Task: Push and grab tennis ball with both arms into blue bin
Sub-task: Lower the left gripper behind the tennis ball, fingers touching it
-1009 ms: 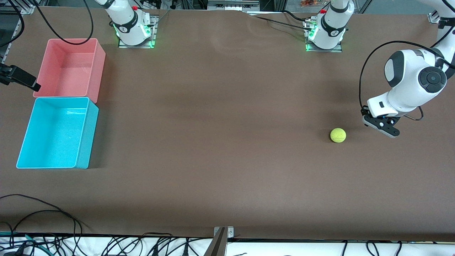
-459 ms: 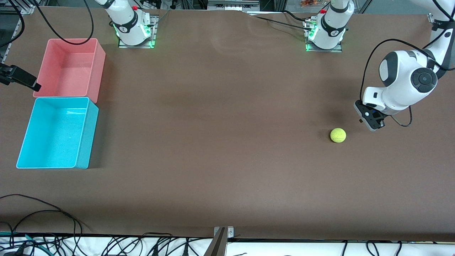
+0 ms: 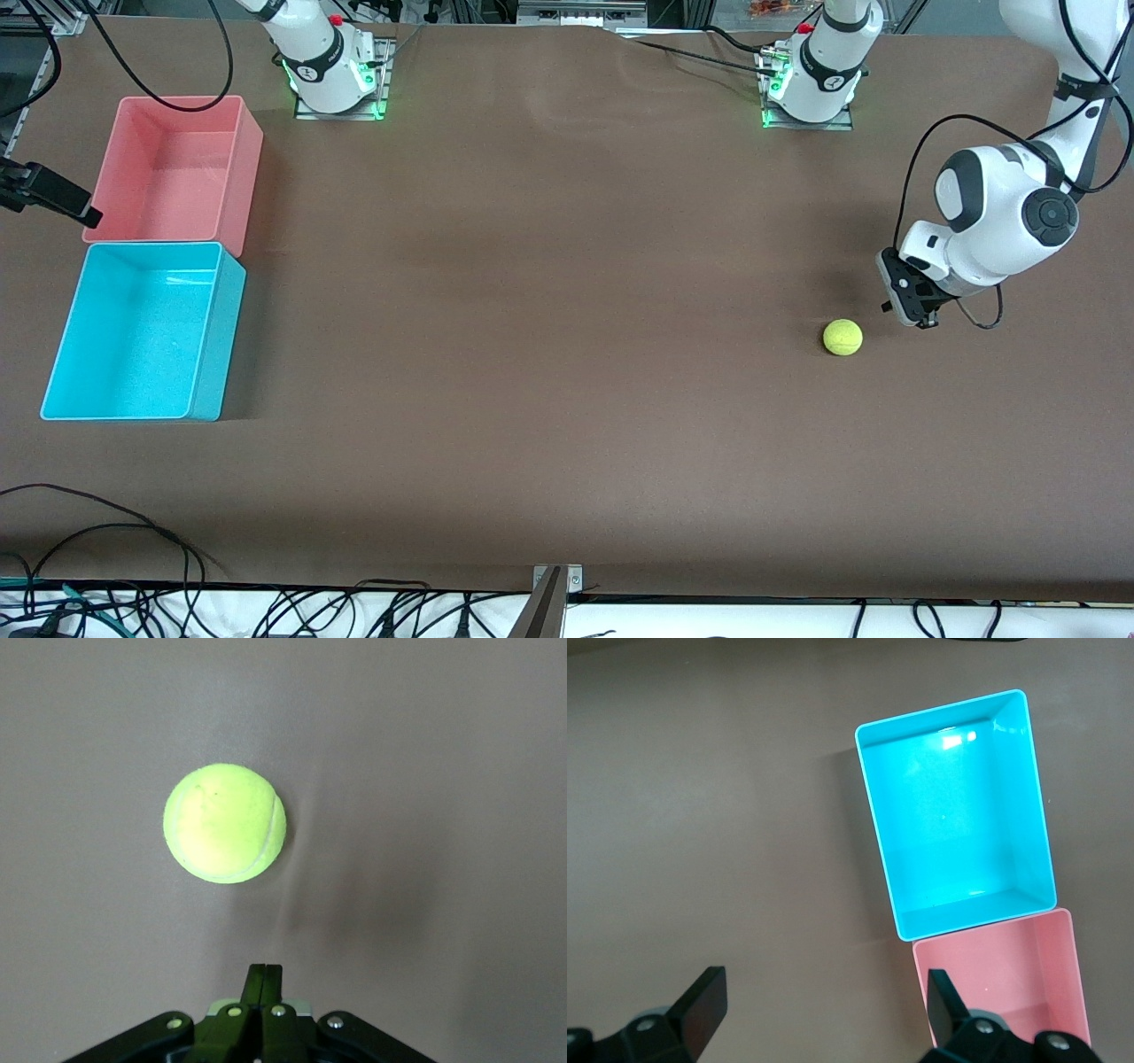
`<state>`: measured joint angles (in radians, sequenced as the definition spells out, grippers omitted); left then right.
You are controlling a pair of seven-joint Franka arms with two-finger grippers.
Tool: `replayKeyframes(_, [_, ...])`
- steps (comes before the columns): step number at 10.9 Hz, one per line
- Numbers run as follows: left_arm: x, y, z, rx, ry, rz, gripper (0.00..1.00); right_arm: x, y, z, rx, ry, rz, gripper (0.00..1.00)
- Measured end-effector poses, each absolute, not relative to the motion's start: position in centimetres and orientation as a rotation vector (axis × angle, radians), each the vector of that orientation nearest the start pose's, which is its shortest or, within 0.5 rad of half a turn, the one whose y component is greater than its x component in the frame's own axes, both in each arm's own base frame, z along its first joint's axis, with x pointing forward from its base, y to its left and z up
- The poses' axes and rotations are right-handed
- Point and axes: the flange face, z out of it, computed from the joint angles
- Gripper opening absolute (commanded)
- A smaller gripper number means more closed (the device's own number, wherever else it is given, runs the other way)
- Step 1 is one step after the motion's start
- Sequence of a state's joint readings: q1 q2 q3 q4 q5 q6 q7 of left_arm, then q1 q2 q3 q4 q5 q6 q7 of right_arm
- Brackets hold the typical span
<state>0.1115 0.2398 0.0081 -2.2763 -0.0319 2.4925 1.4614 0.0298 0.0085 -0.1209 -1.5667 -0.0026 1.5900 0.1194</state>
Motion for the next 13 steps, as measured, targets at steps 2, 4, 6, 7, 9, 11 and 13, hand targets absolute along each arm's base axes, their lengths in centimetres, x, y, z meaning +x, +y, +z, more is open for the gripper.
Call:
replayKeyframes(2, [53.1,6.7,23.8,-2.488,1.960,-0.001,0.00,55.7,-5.1,62.3,-3.127,0.330,-0.024,1.00])
replayKeyframes(4, [53.6,6.9,23.3,-2.481,1.970,0.000,0.00,55.7,-5.1,62.4,-3.127,0.330,-0.024,1.00])
replayKeyframes(6, [54.7,7.0,22.6,-2.440,1.988,-0.028,0.00,55.7,-5.1,62.4,-3.127,0.330,-0.024,1.00])
replayKeyframes(7, [55.2,7.1,22.1,-2.427,1.993,-0.037,0.00,55.7,-5.1,62.4,-3.127,0.330,-0.024,1.00])
replayKeyframes(9, [56.3,7.2,21.7,-2.413,1.998,-0.048,0.00,55.7,-5.1,62.4,-3.127,0.330,-0.024,1.00])
replayKeyframes(11, [56.9,7.2,21.3,-2.413,1.999,-0.047,0.00,55.7,-5.1,62.4,-3.127,0.330,-0.024,1.00])
replayKeyframes(13, [56.9,7.0,20.6,-2.431,1.998,-0.048,0.00,55.7,-5.0,62.4,-3.127,0.329,-0.024,1.00])
